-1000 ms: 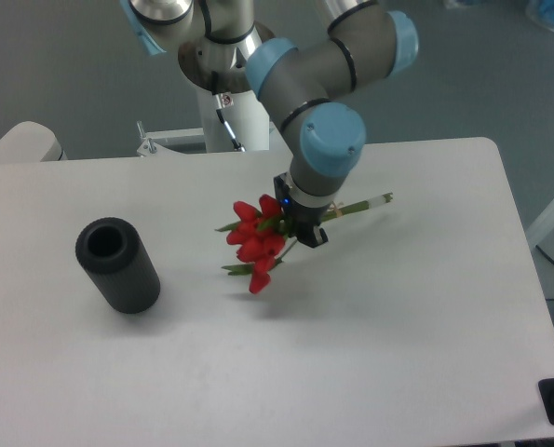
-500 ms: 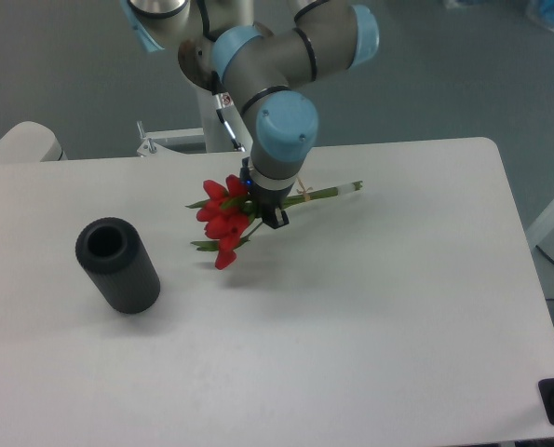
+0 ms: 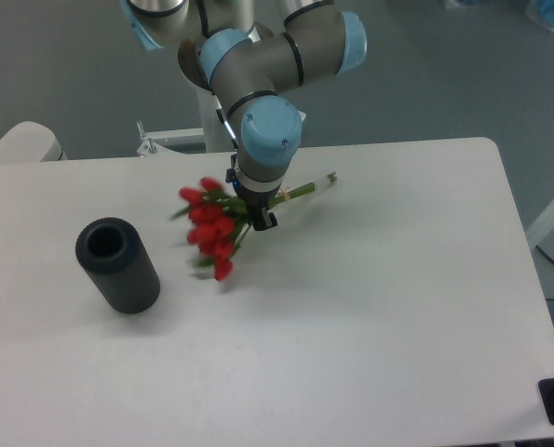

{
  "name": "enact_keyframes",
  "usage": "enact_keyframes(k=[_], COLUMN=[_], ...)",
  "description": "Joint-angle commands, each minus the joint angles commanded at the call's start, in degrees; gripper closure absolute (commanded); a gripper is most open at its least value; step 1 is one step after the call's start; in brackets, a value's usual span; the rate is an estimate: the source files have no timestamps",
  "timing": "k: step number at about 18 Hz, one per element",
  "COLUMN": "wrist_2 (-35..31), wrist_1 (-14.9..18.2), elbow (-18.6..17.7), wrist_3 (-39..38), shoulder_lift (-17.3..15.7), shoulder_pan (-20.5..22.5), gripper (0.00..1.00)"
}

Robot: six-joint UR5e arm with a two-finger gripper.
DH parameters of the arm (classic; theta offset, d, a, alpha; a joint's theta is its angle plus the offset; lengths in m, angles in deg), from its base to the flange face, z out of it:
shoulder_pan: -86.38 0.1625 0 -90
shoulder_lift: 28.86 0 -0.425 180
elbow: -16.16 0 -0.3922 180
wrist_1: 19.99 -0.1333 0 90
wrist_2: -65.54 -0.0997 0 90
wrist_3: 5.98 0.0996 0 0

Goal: Place the flowers on the table
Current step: 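Open the gripper to release the tulips onto the table, then lift the open gripper up and away from the tulips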

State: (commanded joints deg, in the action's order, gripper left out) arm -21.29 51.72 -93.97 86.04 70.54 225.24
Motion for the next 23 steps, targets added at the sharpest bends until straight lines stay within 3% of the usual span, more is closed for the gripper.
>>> enact_keyframes(k=[3, 11, 16, 20, 23], wrist_2=[0.0, -0.2, -1.6, -1.9, -2.0], wrist_1=[-0.1, -0.1, 1.6, 4.5, 4.7], elbow=[0.6, 8.2, 17.3, 24.3, 29.0], wrist_3=[0.2, 0.2, 1.3, 4.1, 3.4], shoulder_lift=[-0.1, 1.8, 6.8, 10.9, 14.2], shoulder_pan=[0.3, 1.1, 4.4, 5.5, 5.5], gripper=[0.00, 0.00, 0.00, 0.00, 0.00])
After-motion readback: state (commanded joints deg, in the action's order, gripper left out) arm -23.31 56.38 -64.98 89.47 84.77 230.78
